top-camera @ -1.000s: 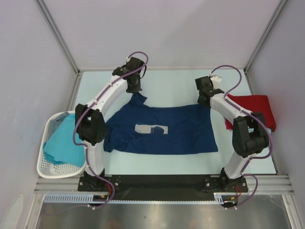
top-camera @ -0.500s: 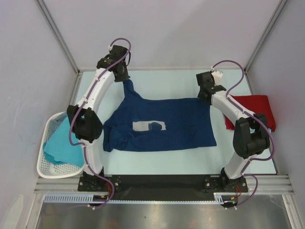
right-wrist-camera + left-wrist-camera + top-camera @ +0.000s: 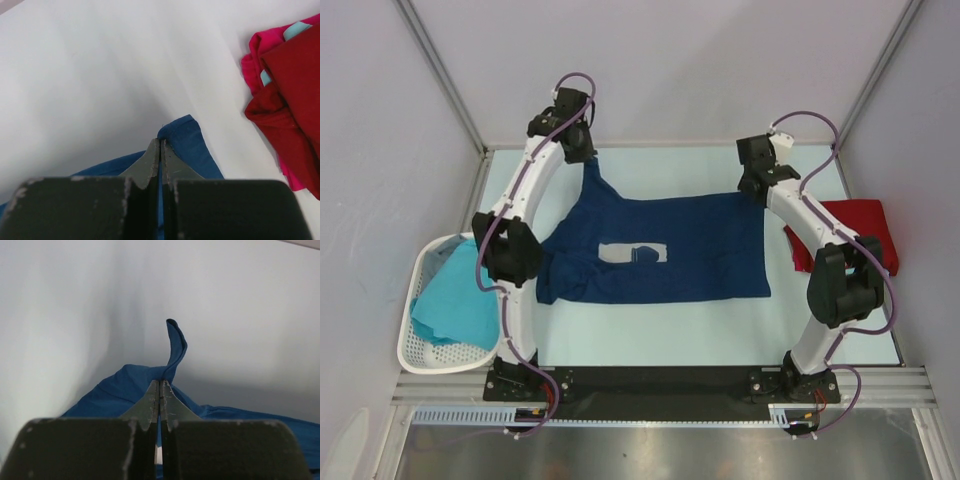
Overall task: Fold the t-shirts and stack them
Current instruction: Fold the other side of the tshirt into a rectangle
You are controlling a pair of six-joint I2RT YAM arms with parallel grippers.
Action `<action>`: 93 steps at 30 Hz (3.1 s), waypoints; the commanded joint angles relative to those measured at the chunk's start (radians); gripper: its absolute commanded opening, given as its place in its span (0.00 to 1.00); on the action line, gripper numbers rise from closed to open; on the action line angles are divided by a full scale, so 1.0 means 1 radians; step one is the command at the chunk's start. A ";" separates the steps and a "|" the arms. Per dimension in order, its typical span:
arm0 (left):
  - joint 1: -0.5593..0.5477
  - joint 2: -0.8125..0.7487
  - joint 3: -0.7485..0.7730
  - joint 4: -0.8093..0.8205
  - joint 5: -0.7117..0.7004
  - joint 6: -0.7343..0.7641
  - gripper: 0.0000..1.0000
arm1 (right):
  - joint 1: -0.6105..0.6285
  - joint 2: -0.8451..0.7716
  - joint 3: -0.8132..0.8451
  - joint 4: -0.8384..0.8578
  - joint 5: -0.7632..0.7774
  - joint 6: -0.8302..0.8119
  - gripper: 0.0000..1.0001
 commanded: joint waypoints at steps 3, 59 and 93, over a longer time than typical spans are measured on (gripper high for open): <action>0.010 0.027 0.072 0.031 0.031 -0.005 0.00 | -0.028 0.014 0.055 -0.004 0.021 -0.013 0.00; -0.115 -0.775 -1.054 0.350 -0.106 -0.127 0.00 | 0.112 -0.100 -0.296 -0.034 0.113 0.069 0.00; -0.166 -0.858 -1.330 0.340 -0.091 -0.181 0.00 | 0.057 -0.060 -0.445 0.030 0.083 0.075 0.00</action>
